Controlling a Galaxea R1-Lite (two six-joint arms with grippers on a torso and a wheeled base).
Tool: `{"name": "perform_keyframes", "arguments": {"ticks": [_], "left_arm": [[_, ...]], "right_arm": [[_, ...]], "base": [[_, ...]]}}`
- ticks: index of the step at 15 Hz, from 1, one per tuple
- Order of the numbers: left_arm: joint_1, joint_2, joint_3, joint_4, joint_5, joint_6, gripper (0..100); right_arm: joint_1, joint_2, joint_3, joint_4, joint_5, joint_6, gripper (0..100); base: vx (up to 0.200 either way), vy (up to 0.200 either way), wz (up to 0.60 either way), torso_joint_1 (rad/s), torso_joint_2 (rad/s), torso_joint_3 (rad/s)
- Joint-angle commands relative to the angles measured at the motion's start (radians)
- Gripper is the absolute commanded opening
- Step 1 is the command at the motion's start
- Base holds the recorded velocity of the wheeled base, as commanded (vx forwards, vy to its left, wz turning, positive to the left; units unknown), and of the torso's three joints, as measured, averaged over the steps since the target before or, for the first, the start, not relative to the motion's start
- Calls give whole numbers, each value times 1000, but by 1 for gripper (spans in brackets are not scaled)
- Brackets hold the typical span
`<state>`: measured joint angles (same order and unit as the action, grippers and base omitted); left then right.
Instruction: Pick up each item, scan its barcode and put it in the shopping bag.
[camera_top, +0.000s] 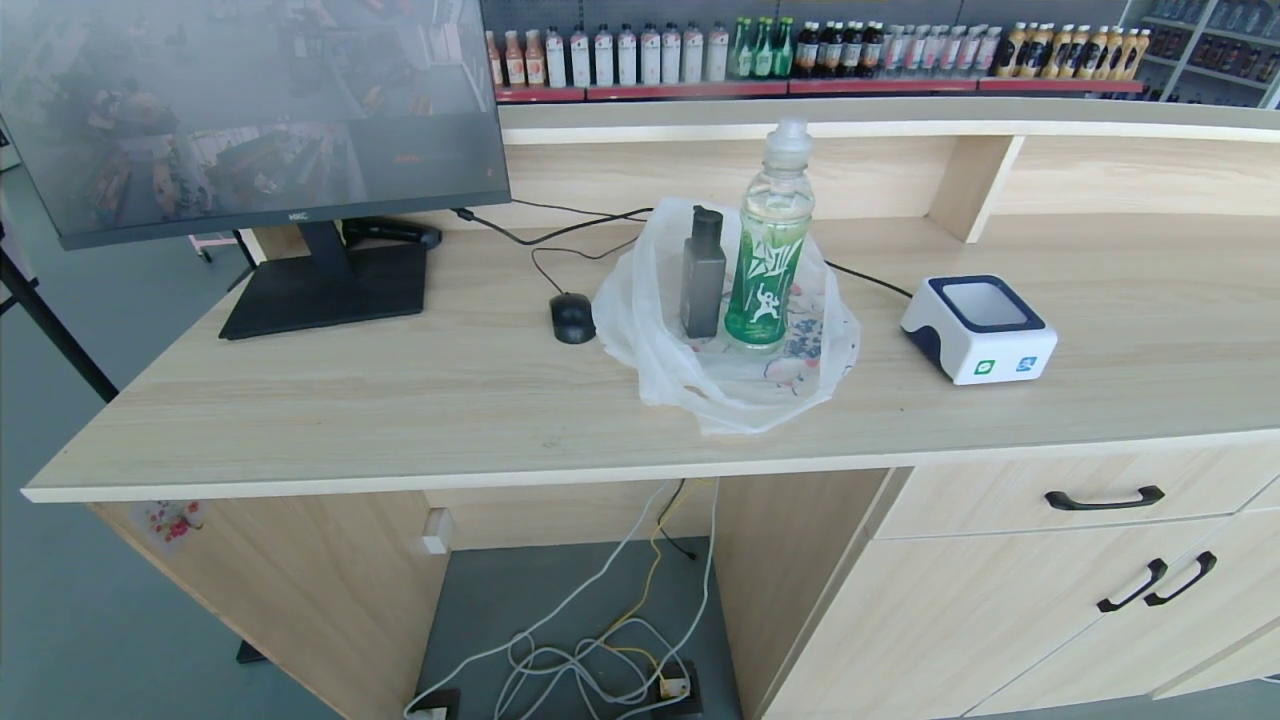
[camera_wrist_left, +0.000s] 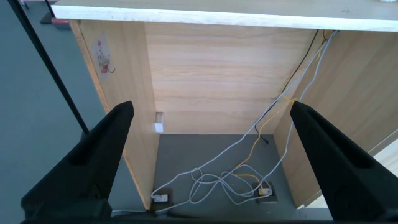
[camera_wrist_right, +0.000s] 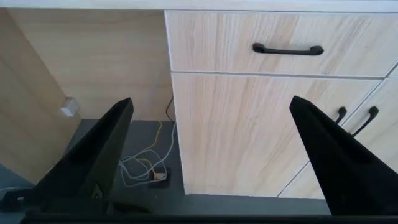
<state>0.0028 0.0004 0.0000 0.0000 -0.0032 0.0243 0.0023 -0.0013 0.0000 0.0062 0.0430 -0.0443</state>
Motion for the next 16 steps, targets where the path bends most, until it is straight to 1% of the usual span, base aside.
{"name": "perform_keyframes", "arguments": {"ticks": [1,12,16], "left_arm": [[0,0,0,0,0,0,100],[0,0,0,0,0,0,100],[0,0,0,0,0,0,100]], "right_arm": [[1,3,0,-2,-2,-6,100],[1,1,0,-2,-2,11,100],[-1,3,0,-2,-2,9,100]], "base": [[0,0,0,0,0,0],[0,0,0,0,0,0],[0,-200,0,4,8,0]]}}
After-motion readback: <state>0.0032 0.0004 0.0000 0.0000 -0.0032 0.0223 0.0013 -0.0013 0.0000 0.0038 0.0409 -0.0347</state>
